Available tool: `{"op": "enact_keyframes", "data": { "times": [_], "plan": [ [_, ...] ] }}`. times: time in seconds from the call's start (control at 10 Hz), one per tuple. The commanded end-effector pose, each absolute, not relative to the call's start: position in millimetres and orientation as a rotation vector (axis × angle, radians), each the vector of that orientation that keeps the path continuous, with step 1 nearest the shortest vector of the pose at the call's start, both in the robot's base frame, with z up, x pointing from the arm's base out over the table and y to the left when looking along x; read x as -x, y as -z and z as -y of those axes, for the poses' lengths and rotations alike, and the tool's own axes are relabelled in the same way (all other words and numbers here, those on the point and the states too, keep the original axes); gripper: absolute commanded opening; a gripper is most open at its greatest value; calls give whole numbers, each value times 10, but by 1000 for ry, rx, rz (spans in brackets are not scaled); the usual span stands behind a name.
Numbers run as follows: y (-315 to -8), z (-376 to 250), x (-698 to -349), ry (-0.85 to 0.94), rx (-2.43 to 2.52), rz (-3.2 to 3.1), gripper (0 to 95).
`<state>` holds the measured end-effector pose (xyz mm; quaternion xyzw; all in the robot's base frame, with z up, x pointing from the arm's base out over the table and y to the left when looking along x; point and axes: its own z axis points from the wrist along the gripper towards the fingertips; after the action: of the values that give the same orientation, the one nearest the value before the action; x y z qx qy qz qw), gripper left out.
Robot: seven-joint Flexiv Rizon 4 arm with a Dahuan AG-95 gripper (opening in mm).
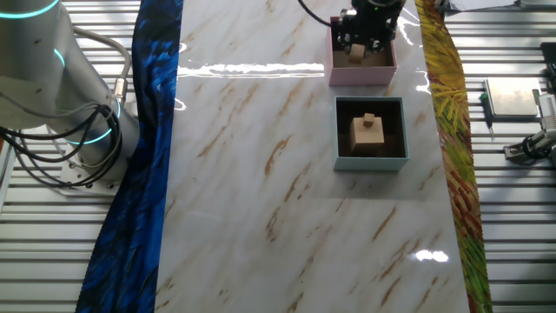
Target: Move an object from one box to another
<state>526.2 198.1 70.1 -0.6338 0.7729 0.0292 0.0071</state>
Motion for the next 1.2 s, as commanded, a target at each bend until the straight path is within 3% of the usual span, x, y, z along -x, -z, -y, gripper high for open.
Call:
{"op": "enact_keyframes", "data": {
  "times": [0.1, 0.5, 0.6, 0.7, 0.9, 1.0, 1.2],
  "plan": [
    [-614, -1972, -5218, -82, 1994, -2404, 0],
    [-521, -1970, -5193, -73, 1995, -2407, 0],
    [-514, -1971, -5192, -72, 2007, -2401, 380],
    [-507, -1971, -5193, -69, 2006, -2407, 570],
    [-519, -1972, -5192, -73, 1998, -2413, 570],
    [-582, -1976, -5188, -75, 1989, -2419, 380],
    [-691, -1968, -5178, -77, 1992, -2417, 380]
  ]
}}
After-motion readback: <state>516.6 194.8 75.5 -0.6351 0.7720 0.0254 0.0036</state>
